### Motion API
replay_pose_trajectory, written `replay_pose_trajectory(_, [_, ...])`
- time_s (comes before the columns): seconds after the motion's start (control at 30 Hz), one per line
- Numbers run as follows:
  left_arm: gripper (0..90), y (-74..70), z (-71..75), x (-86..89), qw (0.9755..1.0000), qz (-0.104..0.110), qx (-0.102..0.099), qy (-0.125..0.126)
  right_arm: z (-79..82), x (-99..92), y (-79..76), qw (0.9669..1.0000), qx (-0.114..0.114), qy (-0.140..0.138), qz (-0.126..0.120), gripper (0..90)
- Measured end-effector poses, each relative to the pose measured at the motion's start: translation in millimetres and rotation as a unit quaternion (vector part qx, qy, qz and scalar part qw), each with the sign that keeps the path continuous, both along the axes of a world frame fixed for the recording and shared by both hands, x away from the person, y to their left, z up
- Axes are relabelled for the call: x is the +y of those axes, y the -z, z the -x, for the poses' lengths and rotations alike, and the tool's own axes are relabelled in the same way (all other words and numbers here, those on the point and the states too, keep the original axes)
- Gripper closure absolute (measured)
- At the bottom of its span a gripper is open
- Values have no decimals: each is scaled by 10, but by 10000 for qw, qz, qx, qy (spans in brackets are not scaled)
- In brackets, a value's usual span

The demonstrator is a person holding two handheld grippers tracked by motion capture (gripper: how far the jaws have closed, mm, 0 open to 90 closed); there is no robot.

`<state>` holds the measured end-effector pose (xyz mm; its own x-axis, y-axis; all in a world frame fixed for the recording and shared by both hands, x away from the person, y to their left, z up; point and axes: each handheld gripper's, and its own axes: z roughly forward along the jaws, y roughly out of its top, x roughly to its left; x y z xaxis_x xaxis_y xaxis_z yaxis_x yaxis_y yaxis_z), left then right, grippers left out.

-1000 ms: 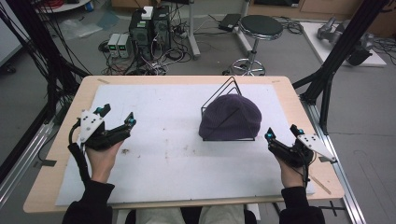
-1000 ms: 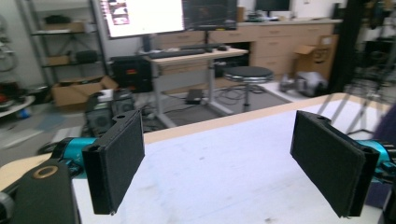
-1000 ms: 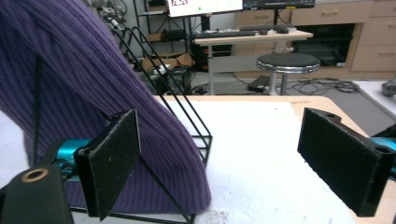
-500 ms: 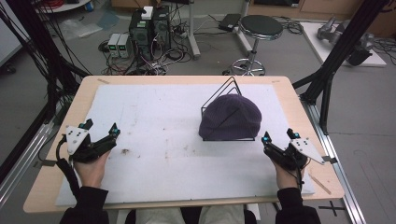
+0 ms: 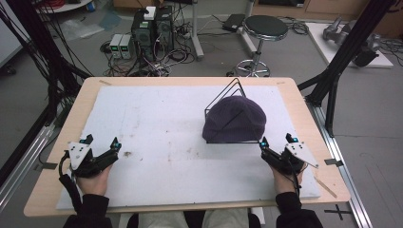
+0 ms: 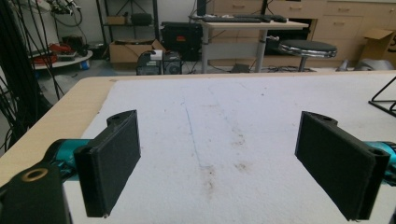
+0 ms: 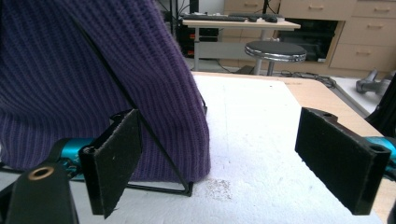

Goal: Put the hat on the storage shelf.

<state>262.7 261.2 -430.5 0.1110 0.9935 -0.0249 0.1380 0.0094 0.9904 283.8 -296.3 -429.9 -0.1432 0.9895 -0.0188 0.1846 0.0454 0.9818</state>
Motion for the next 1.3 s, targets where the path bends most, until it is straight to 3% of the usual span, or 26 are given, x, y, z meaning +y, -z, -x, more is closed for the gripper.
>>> replay_pose_trajectory(0.4, [145, 47, 25, 67, 10000, 33, 75, 34, -13, -67, 13, 9994, 70, 117, -303, 143])
replay_pose_trajectory(0.7, [145, 49, 33, 70, 9999, 46, 81, 68, -16, -53, 22, 9997, 95, 36, -206, 142])
replay_pose_trajectory(1.0, [146, 57, 26, 71, 9998, 65, 144, 118, -25, -71, 38, 9996, 139, 21, -258, 142])
replay_pose_trajectory(1.3, [146, 60, 13, 84, 9995, 183, 177, 188, -27, -74, 48, 9995, 195, -9, -244, 142])
